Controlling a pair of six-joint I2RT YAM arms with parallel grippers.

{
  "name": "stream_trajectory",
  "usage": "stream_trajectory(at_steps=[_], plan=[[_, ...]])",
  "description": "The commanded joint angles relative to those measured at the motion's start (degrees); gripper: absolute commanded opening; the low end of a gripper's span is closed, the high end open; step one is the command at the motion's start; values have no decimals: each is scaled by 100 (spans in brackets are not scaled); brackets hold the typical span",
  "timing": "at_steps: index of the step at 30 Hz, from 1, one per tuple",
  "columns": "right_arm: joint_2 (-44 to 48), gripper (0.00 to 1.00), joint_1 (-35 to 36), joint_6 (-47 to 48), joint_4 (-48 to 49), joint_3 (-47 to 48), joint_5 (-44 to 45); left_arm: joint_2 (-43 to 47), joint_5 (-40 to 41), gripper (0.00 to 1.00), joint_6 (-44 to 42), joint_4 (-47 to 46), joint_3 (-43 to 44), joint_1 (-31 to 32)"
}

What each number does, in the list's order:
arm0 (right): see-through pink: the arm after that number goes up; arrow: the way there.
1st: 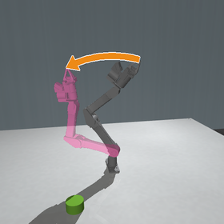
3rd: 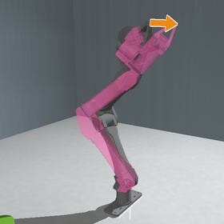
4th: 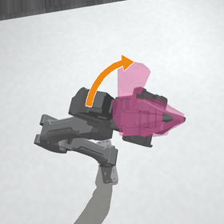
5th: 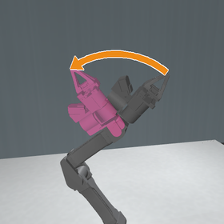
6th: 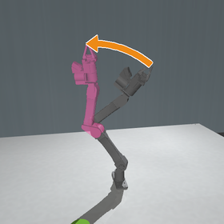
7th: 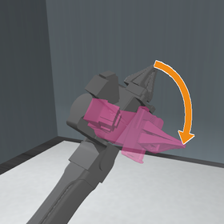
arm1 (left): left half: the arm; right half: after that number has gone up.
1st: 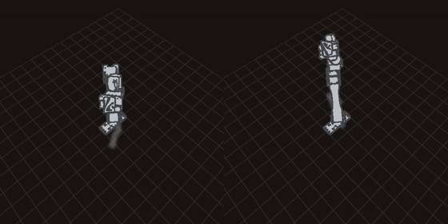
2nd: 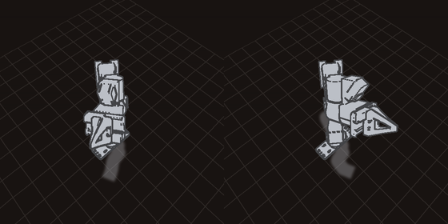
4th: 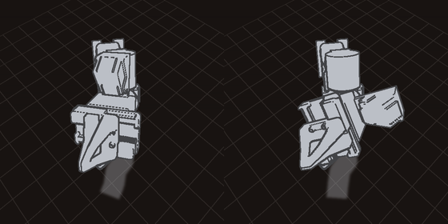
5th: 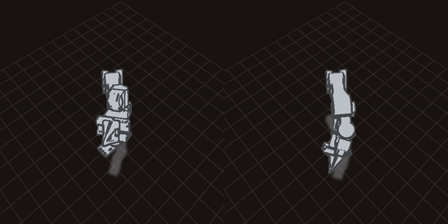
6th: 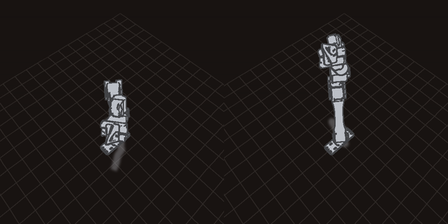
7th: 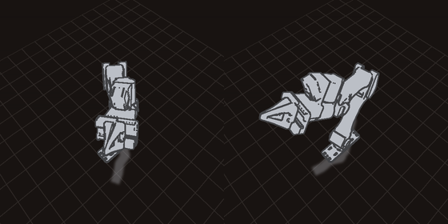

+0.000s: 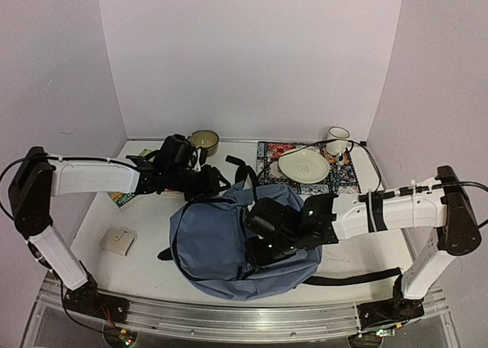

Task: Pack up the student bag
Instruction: Hold the student bag at the center of the board.

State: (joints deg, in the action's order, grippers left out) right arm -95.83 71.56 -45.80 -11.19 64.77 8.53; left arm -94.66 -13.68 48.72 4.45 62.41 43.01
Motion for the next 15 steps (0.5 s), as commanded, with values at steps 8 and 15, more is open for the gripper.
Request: stream_trajectory(at_steps=[8, 15], plan=[[-912, 46, -78, 157, -291, 521, 239, 1572, 1419, 53, -43, 687, -1593, 1288], [-899, 7, -151, 150, -48, 502, 372, 1956, 1769, 53, 73, 625, -2000, 2006]])
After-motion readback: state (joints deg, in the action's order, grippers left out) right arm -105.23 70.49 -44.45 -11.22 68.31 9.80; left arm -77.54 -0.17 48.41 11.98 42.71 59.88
